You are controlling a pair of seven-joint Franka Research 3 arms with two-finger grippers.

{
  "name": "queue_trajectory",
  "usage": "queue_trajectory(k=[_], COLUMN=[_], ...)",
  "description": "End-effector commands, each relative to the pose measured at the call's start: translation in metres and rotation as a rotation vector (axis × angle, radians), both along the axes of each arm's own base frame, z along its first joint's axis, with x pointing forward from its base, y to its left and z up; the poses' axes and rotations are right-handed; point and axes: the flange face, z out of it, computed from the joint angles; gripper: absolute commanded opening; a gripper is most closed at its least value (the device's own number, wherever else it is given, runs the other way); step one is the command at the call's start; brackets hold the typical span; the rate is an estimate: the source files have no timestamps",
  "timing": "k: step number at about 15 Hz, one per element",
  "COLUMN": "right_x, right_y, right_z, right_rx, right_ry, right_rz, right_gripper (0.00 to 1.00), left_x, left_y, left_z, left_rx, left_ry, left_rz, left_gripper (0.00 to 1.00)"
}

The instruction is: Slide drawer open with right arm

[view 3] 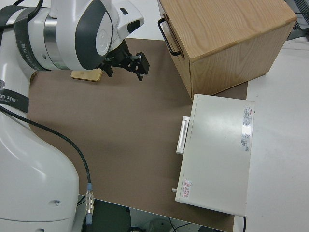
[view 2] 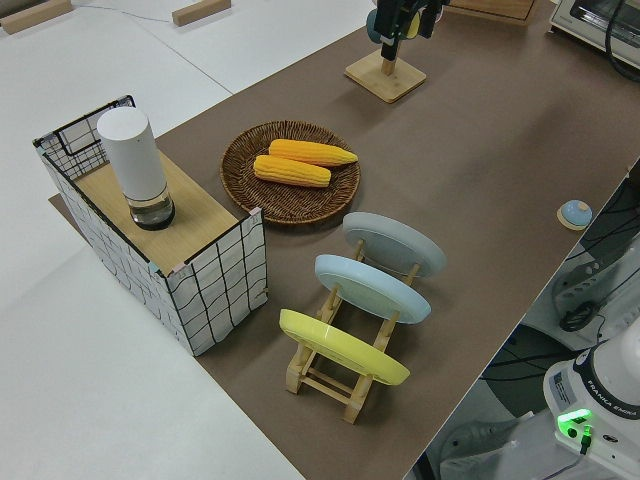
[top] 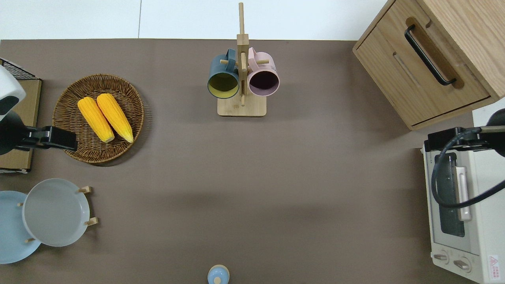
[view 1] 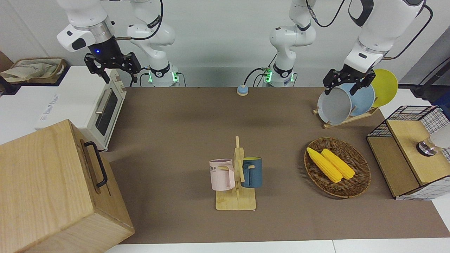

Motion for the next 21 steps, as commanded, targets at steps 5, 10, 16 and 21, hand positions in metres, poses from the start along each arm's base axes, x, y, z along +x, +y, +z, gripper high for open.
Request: queue_trajectory(k=[5, 10, 16, 21], right_x=[0.001, 0.002, 0.011, 0.022], right_y=[0.007, 0.002, 0.002, 0.001], right_z=[-0.001, -0.001, -0.016, -0.032], right_rx=[-0.014, -0.017, -0.026, -0.029], right_ry=[0.012, 0.010, 0.037, 0.052], right_rz=[0.019, 0.008, 0.007, 0.007], right_gripper=[0.983, 0.983, 0.983, 0.983], left_x=[0.002, 0.002, 0.002, 0.002], left_y=[0.001, 0.001, 0.001, 0.001], left_z=[0.004, 0.004, 0.004, 0.004], left_rx=[0.016, 0.016, 0.016, 0.016], left_ry=[0.005, 0.005, 0.005, 0.005], left_rz=[-0.012, -0.012, -0.012, -0.012], left_gripper=[0.99, 0.99, 0.99, 0.99])
